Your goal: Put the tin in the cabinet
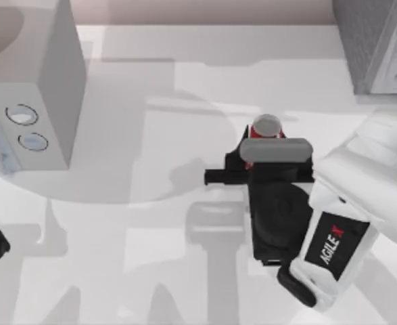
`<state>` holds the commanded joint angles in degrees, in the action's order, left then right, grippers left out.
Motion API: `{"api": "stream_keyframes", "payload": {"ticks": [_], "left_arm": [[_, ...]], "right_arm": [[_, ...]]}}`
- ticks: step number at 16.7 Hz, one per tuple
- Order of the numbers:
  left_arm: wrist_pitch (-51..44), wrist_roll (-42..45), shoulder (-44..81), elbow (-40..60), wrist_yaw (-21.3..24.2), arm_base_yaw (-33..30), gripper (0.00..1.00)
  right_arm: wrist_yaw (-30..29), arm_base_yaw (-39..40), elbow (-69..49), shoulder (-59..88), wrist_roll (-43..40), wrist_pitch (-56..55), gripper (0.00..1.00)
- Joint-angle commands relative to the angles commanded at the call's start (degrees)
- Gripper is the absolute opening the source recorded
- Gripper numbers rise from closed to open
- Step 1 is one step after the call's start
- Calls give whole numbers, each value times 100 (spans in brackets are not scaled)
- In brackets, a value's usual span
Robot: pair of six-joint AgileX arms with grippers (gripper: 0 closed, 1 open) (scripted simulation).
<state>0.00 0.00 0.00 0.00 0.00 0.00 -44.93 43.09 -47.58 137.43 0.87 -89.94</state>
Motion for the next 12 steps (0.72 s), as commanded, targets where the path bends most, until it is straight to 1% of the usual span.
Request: {"api": "stream_keyframes", "payload": {"ticks": [12], "left_arm": [[0, 0, 0, 0, 0, 0, 100]], "right_arm": [[-9, -15, 123, -1713, 0, 1651, 0]]}}
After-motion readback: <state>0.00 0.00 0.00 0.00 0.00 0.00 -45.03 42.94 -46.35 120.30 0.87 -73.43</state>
